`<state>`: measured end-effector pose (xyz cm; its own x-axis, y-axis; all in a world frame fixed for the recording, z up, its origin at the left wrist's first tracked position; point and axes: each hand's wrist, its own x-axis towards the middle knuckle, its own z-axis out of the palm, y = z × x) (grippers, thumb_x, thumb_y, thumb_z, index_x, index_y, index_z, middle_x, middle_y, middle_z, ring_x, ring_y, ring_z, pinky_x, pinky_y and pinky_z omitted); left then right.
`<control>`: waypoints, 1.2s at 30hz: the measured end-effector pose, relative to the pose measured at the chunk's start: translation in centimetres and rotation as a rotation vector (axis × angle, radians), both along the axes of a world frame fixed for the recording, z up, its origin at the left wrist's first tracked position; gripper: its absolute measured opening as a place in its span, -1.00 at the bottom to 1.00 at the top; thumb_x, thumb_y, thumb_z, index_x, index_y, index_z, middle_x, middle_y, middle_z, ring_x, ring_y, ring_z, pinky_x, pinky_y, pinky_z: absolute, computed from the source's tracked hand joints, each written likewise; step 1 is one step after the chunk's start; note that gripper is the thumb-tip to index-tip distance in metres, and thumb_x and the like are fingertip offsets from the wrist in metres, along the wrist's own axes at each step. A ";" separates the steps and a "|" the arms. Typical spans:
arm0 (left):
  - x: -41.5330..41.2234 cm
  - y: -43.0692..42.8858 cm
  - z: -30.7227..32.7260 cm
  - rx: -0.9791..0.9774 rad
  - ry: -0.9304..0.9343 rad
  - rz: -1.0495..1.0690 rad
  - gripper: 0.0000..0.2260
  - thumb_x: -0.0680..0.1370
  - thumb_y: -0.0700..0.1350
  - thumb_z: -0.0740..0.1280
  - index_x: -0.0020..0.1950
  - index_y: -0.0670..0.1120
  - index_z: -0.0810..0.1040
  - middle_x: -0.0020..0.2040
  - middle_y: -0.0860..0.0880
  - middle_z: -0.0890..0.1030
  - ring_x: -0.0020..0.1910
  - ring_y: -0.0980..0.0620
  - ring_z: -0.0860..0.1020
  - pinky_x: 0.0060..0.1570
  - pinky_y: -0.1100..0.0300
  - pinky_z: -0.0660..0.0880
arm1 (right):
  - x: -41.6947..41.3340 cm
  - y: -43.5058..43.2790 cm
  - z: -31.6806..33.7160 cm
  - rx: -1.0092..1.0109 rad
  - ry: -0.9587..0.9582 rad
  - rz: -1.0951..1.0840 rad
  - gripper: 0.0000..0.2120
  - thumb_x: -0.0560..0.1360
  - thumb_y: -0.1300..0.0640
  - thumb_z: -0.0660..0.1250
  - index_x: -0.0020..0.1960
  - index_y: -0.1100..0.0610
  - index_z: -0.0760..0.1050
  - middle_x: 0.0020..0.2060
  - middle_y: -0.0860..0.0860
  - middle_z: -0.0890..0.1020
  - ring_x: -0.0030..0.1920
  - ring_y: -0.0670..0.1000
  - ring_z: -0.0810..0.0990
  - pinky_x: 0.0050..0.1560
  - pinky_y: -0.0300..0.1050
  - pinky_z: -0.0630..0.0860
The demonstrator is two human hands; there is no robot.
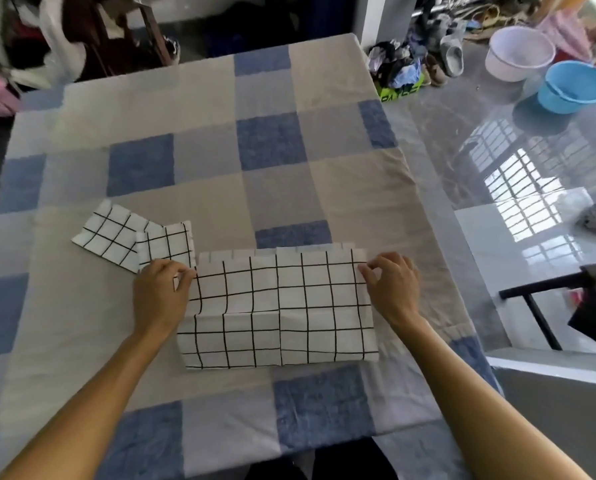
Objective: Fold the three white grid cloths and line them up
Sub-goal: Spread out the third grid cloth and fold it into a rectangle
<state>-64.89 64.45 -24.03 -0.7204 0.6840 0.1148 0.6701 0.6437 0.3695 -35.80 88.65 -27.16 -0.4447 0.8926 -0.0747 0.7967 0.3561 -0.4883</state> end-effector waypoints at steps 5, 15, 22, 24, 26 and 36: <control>-1.0 1.7 -1.8 -0.057 -0.004 0.016 -0.90 0.50 -0.16 0.40 -0.10 -0.19 0.65 -0.13 -0.13 0.60 -0.16 -0.06 0.51 -0.15 0.17 0.31 | -1.6 1.3 -1.6 0.035 -0.101 0.011 -0.73 0.53 -0.08 0.30 -0.04 0.09 0.66 0.06 0.01 0.58 0.17 0.05 0.43 0.21 -0.01 0.29; -2.9 4.1 -4.6 -0.123 0.027 0.031 -0.83 0.48 -0.15 0.42 0.00 -0.22 0.60 -0.08 -0.20 0.57 -0.08 -0.25 0.50 -0.02 -0.09 0.42 | -2.7 1.4 -3.5 0.104 -0.189 -0.022 -0.77 0.50 -0.10 0.33 -0.10 0.06 0.61 0.02 0.01 0.53 0.08 0.05 0.44 0.19 0.04 0.34; 1.4 4.4 -4.4 -0.054 -0.035 -0.190 -0.72 0.57 -0.10 0.25 0.21 -0.23 0.48 0.07 -0.19 0.52 0.06 -0.17 0.47 0.11 -0.03 0.40 | -4.0 -1.5 -3.5 0.154 0.003 0.013 -0.71 0.49 0.02 0.37 0.15 0.11 0.45 0.19 0.13 0.46 0.23 0.14 0.42 0.27 0.07 0.29; 3.6 4.3 -4.5 -0.082 -0.083 -0.312 -0.66 0.58 -0.04 0.16 0.22 -0.21 0.48 0.11 -0.18 0.53 0.09 -0.15 0.48 0.14 -0.03 0.42 | -4.9 -3.2 -3.5 0.152 0.021 0.111 -0.71 0.51 0.01 0.34 0.17 0.10 0.44 0.23 0.13 0.44 0.26 0.13 0.40 0.28 0.09 0.33; 5.6 4.3 -5.3 -0.177 -0.135 -0.411 -0.59 0.58 0.03 0.09 0.30 -0.19 0.44 0.22 -0.19 0.50 0.20 -0.16 0.46 0.23 -0.05 0.39 | -5.8 -4.9 -3.7 0.131 -0.009 0.231 -0.68 0.55 -0.04 0.25 0.23 0.09 0.43 0.30 0.13 0.41 0.33 0.13 0.36 0.32 0.11 0.32; 6.4 4.3 -7.6 -0.418 -0.166 -0.403 -0.40 0.58 0.24 -0.12 0.55 -0.02 -0.04 0.55 -0.09 -0.12 0.51 0.01 -0.21 0.44 0.08 -0.26 | -6.5 -7.7 -5.9 0.037 -0.239 0.352 -0.43 0.60 -0.18 -0.03 0.52 0.06 0.14 0.54 0.12 0.09 0.54 0.11 -0.01 0.50 0.04 -0.05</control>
<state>-58.50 68.78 -31.63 -0.3808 0.8697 -0.3139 0.8465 0.4645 0.2602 -42.30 80.92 -33.04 -0.6971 0.6931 -0.1833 0.7123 0.6408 -0.2863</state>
